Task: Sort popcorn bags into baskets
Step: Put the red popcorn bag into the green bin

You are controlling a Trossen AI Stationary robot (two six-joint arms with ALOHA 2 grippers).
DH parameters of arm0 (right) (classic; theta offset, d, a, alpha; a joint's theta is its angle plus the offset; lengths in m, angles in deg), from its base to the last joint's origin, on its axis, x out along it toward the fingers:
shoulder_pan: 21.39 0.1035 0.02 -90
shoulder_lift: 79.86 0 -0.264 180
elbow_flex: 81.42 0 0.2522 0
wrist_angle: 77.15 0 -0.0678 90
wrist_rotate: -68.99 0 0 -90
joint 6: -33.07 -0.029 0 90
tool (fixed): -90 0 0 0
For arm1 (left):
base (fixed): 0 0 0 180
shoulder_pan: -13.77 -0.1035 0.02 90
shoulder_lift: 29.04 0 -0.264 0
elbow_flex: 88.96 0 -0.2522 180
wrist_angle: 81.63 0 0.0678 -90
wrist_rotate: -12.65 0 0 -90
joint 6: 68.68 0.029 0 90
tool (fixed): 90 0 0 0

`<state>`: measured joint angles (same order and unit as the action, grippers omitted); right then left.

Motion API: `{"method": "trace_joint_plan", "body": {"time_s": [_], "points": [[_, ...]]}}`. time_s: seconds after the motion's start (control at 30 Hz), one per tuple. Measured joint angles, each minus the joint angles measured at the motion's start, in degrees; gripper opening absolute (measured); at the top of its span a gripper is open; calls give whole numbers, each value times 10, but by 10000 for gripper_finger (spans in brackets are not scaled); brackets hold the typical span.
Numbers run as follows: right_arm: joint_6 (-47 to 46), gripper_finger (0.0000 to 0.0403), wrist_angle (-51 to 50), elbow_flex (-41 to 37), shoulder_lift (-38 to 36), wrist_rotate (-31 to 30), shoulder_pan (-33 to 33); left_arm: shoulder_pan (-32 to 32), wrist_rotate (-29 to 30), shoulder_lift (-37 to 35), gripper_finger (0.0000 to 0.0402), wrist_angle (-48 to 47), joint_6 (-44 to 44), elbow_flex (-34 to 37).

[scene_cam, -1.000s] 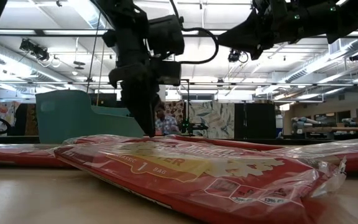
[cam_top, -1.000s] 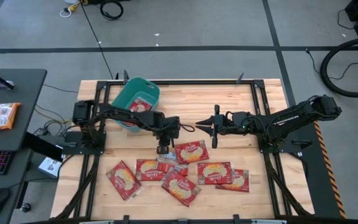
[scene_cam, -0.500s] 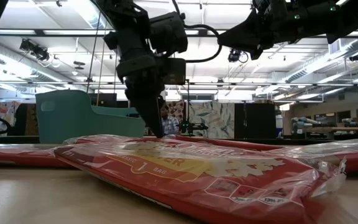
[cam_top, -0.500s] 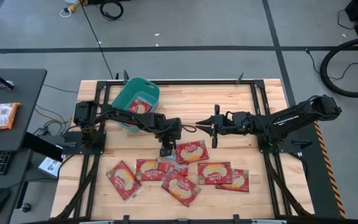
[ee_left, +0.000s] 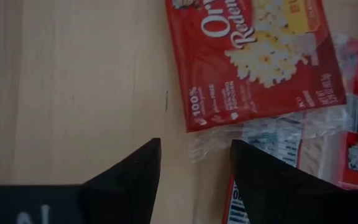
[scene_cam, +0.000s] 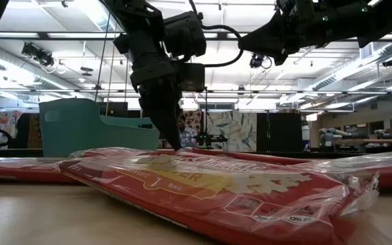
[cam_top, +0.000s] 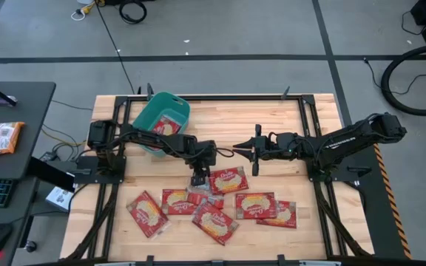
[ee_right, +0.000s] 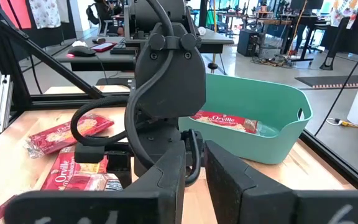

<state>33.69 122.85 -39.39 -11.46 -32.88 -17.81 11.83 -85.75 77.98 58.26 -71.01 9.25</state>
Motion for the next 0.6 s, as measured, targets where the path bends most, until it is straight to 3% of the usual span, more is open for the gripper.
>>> {"method": "trace_joint_plan", "body": {"time_s": [0.6], "points": [[-1,66,-6,0,0,0,0,6,-15,29,193,22,13,0]]}}
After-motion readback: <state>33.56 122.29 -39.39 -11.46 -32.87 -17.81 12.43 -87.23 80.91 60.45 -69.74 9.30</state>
